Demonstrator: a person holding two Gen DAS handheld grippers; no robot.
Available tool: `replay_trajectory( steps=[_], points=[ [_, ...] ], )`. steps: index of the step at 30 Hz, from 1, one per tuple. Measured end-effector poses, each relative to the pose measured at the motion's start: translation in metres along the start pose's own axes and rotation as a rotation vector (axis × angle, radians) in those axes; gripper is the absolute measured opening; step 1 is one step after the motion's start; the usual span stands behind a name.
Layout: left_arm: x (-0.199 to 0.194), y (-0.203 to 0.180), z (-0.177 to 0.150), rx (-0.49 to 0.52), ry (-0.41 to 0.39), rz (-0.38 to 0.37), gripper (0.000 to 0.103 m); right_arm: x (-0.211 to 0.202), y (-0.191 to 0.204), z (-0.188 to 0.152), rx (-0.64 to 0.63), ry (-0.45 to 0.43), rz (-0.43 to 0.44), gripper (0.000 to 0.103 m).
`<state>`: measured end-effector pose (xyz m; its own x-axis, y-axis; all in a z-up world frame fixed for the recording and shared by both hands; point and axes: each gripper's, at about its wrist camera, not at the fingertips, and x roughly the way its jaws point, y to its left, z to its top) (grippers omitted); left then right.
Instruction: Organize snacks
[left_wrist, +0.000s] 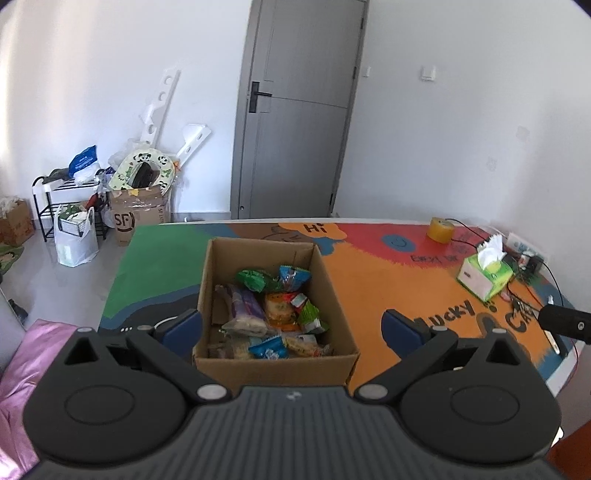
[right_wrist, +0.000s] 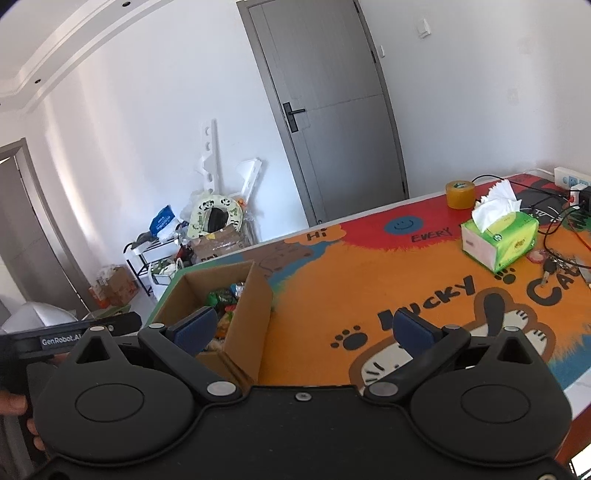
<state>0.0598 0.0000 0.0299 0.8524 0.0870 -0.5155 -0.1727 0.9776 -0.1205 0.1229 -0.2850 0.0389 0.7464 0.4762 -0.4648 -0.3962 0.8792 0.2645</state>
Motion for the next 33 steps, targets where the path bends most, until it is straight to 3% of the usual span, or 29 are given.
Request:
replay_trajectory(
  steps=[11,33],
  points=[
    [-0.013,0.020,-0.014,0.021,0.024,0.021,0.102,-0.014,0.001,-0.009,-0.027,0.019,-0.008,0.103],
    [-0.033,0.039,-0.014,0.019,-0.006,0.042,0.102,-0.013,0.022,-0.012,-0.073,0.052,0.008,0.103]
  ],
)
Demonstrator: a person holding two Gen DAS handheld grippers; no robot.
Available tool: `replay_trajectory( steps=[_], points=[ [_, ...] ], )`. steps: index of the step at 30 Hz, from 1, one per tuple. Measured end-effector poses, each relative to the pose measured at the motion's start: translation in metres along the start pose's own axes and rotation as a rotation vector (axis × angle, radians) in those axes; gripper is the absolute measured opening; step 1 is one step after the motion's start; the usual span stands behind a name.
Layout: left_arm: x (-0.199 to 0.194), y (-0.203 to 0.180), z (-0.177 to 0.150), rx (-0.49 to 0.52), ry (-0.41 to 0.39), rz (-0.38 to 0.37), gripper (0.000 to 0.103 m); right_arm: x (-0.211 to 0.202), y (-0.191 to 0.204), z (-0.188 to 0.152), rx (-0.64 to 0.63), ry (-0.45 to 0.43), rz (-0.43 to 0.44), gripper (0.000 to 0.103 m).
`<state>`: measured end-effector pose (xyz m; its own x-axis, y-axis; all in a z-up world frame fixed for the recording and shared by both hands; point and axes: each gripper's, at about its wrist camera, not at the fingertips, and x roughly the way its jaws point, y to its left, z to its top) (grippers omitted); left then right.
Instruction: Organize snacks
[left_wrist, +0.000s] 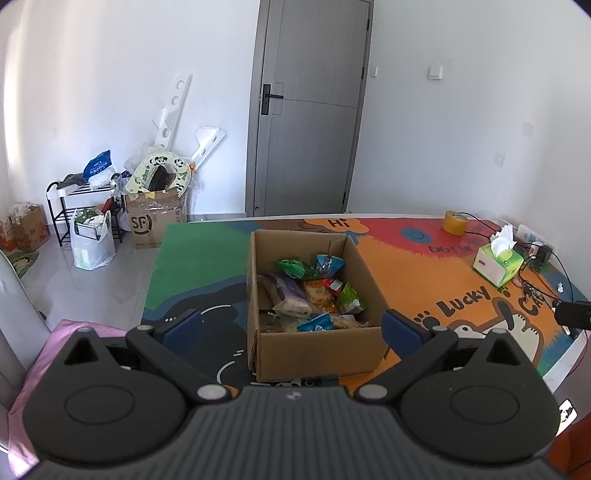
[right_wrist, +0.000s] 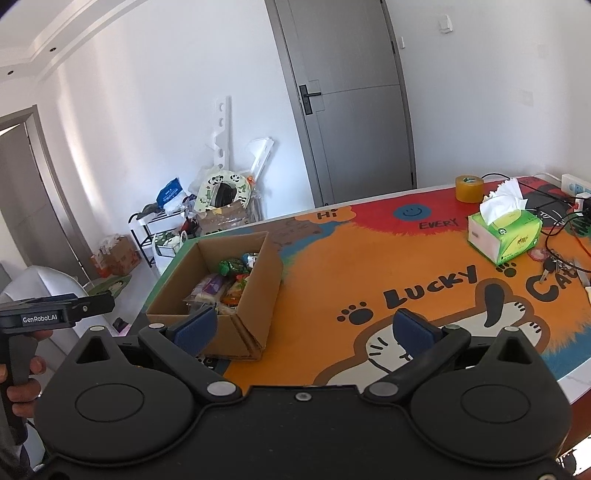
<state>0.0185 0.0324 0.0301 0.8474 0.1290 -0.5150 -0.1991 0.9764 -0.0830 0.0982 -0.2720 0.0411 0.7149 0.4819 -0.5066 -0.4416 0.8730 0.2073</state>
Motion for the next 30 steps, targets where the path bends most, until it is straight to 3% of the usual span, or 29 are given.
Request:
replay_trajectory(
  steps=[30],
  points=[
    [0.0042,-0.0014,-0.0050,0.011,0.029,-0.007,0.102,0.0062,-0.0024,-0.0034,-0.002,0.007,-0.009,0.103]
  ],
)
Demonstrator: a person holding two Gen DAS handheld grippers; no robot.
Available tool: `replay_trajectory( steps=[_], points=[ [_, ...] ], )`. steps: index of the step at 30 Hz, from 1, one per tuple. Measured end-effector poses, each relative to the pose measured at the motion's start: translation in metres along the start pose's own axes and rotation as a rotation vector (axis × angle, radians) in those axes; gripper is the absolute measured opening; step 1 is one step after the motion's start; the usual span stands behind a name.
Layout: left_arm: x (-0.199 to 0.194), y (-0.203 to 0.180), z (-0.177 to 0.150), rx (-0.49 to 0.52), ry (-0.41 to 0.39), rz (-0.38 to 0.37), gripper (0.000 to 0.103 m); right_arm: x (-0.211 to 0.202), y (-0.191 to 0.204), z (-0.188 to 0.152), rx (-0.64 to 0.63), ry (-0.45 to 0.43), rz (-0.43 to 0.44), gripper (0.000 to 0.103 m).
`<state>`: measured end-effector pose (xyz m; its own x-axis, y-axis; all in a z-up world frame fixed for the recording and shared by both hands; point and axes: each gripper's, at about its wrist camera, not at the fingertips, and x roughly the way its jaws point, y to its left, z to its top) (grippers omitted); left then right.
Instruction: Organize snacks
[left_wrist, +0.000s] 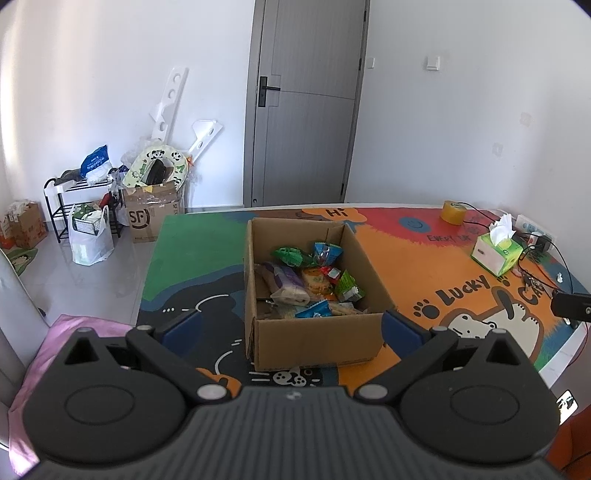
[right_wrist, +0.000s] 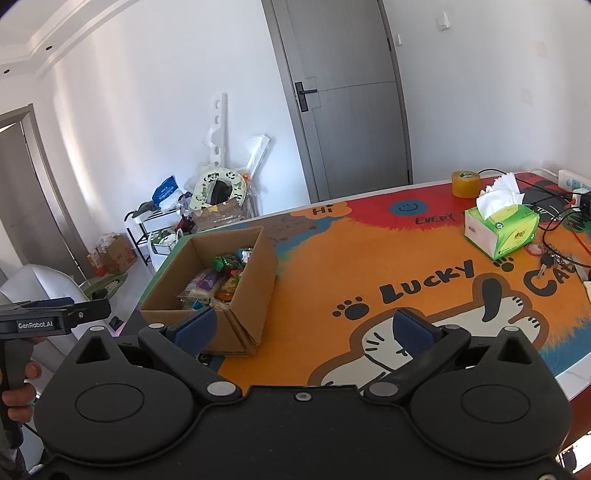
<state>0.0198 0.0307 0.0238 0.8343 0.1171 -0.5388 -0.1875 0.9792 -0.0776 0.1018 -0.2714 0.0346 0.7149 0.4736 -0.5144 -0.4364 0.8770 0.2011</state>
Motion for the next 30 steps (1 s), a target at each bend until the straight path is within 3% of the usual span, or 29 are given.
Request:
replay_trajectory(
  steps=[30],
  points=[
    [-0.008,-0.013,0.000,0.021,-0.002,-0.043,0.102,-0.001,0.002,-0.001,-0.028,0.005,-0.044,0.103]
  ],
)
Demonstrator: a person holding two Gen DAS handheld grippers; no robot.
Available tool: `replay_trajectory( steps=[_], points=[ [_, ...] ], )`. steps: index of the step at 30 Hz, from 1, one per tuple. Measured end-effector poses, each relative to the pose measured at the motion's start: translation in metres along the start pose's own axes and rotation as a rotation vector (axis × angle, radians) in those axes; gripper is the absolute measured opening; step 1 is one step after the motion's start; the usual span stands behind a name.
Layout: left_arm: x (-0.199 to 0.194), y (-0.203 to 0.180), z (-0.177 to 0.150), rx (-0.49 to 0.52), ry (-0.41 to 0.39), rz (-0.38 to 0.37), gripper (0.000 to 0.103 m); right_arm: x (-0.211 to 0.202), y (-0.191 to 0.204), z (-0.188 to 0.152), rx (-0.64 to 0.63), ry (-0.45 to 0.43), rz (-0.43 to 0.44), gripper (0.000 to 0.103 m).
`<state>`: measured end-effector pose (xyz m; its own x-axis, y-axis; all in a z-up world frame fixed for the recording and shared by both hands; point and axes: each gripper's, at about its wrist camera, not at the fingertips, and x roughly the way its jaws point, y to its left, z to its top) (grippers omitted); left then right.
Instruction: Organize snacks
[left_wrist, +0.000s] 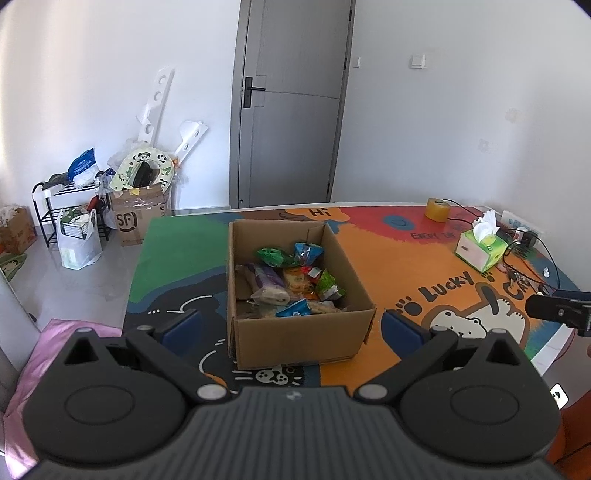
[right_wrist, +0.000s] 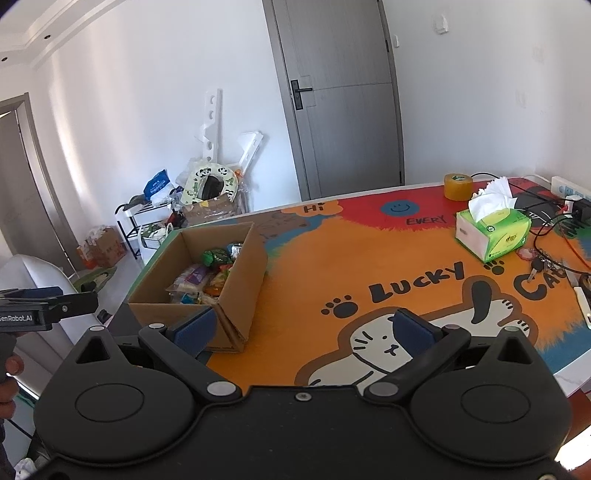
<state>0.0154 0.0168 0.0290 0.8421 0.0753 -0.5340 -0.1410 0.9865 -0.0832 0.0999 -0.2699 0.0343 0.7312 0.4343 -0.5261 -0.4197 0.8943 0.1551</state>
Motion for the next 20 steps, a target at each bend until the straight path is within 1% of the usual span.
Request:
replay_trajectory(
  steps=[7,12,20],
  points=[
    [0.0003,-0.0005,-0.0004,0.000,0.007,-0.002,0.102,-0.0019,-0.0040,0.0005,0.007,-0.010,-0.006,0.103],
    [-0.0015,-0.0055,-0.0015,0.012,-0.011,-0.012,0.102,-0.0006,-0.0055,-0.0011,0.012,-0.007,-0.009,0.103],
    [0.0002,-0.0058,-0.0030,0.006,0.000,-0.017,0.102,-0.0001,-0.0040,-0.0017,0.006,-0.006,-0.009,0.103]
  ],
)
